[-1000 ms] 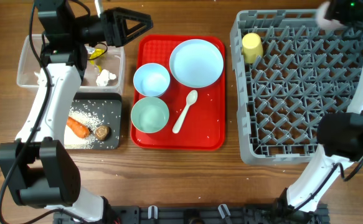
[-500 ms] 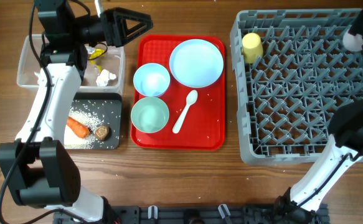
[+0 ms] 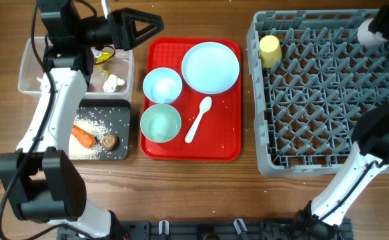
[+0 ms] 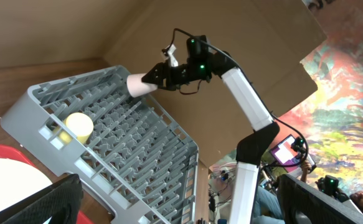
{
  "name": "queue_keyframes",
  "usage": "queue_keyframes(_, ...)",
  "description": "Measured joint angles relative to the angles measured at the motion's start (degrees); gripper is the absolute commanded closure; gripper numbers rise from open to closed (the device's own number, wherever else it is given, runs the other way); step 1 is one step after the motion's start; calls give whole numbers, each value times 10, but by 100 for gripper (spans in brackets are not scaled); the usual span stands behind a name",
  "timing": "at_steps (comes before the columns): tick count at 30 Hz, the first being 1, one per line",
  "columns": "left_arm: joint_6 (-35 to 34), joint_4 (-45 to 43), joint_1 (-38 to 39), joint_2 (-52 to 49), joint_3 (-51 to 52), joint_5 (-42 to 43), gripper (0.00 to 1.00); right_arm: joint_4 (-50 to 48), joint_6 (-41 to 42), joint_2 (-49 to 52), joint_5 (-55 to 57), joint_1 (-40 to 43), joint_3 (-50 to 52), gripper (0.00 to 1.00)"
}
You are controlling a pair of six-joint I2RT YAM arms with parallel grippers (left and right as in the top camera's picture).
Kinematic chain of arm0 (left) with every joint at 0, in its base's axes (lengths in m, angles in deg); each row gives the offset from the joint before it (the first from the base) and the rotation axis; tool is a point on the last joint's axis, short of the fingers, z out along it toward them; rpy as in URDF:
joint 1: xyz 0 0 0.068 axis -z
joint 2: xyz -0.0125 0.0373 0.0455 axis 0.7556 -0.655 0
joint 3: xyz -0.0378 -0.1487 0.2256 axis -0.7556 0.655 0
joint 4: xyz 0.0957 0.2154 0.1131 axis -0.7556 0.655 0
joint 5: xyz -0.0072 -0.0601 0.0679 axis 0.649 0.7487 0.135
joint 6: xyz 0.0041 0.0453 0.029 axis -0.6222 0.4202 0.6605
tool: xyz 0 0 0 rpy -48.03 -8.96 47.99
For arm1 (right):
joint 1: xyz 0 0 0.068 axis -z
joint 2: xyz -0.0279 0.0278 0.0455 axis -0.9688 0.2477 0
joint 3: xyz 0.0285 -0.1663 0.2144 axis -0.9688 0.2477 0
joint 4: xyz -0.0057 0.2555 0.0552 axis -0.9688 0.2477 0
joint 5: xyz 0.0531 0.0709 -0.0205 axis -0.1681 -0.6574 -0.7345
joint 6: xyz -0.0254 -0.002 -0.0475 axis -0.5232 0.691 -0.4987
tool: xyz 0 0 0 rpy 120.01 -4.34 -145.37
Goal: Sort waste into correct bins and load items into the dishwasher rack
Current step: 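Lower the pink cup into the rack and open the right gripper, then move the right gripper back to the light blue plate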
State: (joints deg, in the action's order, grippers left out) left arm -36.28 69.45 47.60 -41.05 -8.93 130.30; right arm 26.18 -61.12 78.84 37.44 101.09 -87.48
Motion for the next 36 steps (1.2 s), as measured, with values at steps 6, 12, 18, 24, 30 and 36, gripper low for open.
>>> queue_keyframes(6,0,0,0,0,0,0,0,3,-6,37,3,0,7,96)
queue_keyframes(12,0,0,0,0,0,0,0,3,-6,37,12,0,7,96)
queue_keyframes(18,0,0,0,0,0,0,0,3,-5,53,13,0,7,87)
queue_keyframes(24,0,0,0,0,0,0,0,-6,7,65,11,0,7,4)
queue_keyframes(30,0,0,0,0,0,0,0,-6,10,64,7,0,7,3)
queue_keyframes(36,0,0,0,0,0,0,0,5,12,-1,-39,-1,8,18)
